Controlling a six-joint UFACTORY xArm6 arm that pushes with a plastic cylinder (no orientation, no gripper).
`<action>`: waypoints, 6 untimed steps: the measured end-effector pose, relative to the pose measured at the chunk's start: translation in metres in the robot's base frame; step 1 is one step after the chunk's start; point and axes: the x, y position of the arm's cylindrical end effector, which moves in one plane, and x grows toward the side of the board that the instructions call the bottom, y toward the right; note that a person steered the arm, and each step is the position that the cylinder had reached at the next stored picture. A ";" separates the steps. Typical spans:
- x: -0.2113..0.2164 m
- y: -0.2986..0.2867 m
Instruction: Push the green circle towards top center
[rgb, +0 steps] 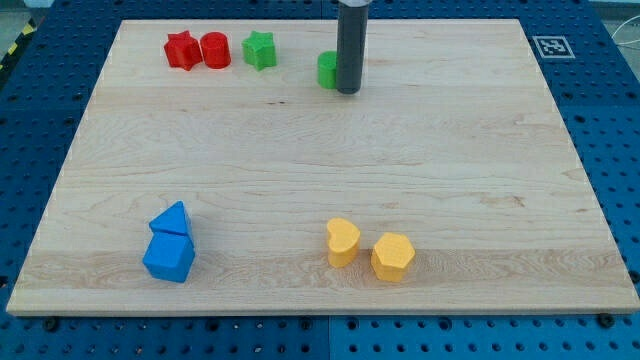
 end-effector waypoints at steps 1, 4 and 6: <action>-0.007 -0.009; -0.025 -0.013; 0.014 0.006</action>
